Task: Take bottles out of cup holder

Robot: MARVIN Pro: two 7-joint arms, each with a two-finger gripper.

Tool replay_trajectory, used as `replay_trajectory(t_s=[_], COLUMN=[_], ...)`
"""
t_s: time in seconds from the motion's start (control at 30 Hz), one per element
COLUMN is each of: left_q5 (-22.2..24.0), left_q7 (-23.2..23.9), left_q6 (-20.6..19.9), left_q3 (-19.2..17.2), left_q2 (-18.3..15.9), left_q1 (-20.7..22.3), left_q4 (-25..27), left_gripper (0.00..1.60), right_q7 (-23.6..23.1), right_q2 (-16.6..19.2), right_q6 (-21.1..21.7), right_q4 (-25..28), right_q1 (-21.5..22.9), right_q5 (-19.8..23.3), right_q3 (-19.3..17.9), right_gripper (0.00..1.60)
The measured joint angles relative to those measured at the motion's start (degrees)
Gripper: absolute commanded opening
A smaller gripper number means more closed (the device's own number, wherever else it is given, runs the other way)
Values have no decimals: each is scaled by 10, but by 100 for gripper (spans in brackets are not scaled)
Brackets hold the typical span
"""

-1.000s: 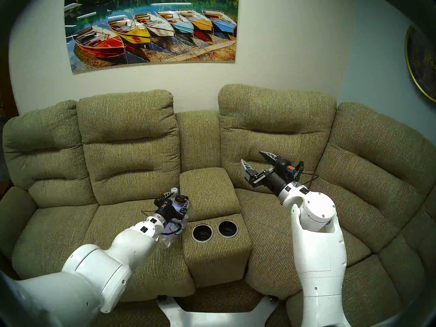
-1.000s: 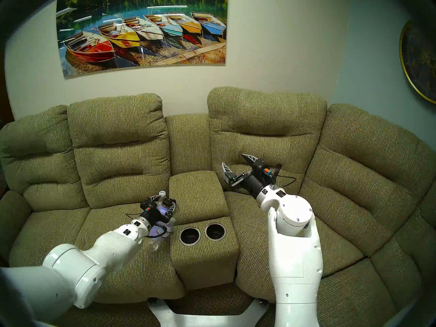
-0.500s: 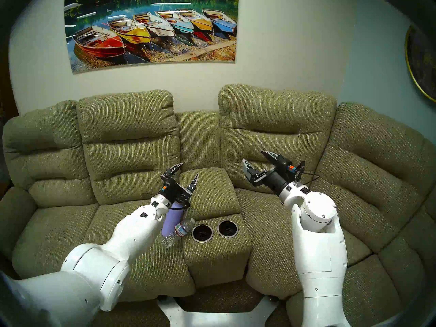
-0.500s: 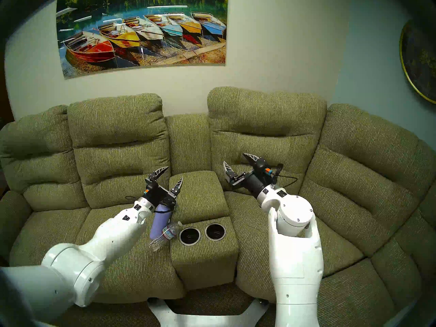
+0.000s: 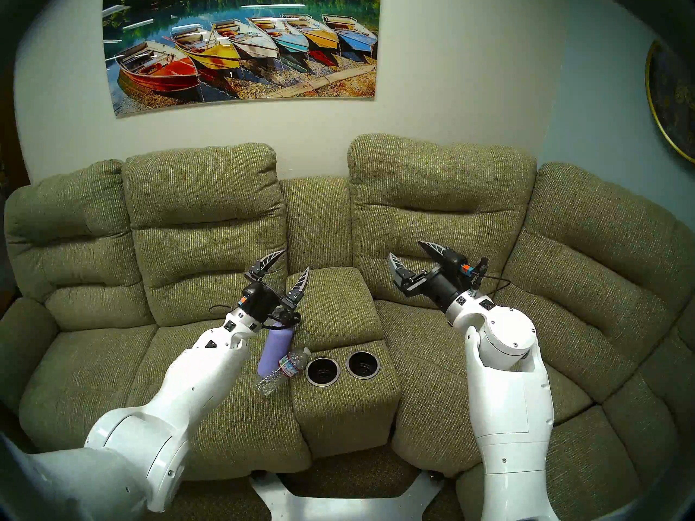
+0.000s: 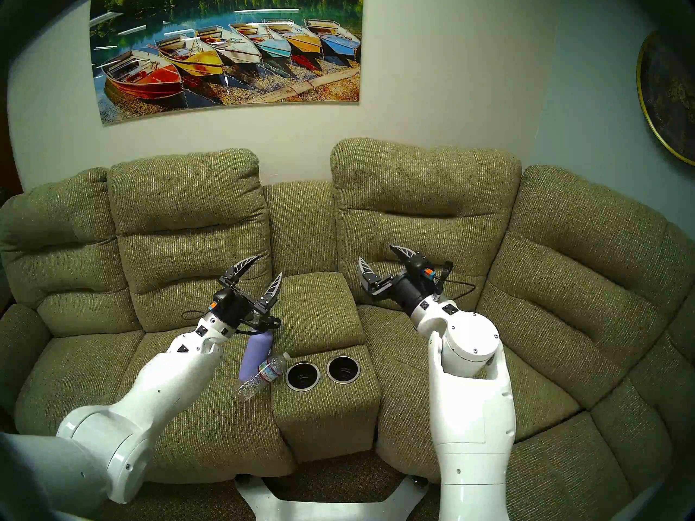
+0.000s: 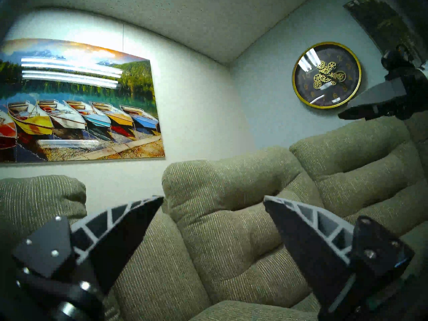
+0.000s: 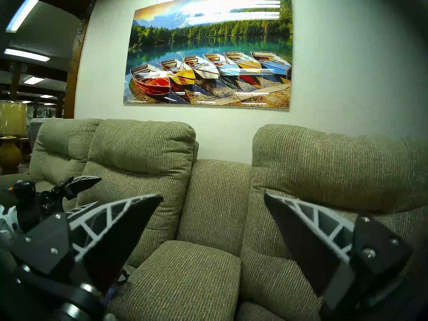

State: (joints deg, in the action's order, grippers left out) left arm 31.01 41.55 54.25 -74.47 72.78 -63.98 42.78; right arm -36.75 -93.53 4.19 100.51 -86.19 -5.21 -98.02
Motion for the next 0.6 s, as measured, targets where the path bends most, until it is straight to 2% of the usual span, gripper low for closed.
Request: replay_trajectory(t_s=[0.17,0.3,0.6], left_q5=[51,101,150], left_q7=[38,77,107], left_q6=[-21,-56,-124], left_q3=[-8,-13,-23], left_q2=[-10,-20,-40], left_q1=[-23,-44,-82], left_q4=[34,67,136], left_gripper=[160,160,160], right_q7=[8,15,22], right_q2=[0,0,0], right_q6=[-1,-2,-6], right_q4=[-8,-12,-16], right_q1=[2,4,5], right_q5=[0,0,0], right_q3=[0,2,3], right_gripper=[160,160,160])
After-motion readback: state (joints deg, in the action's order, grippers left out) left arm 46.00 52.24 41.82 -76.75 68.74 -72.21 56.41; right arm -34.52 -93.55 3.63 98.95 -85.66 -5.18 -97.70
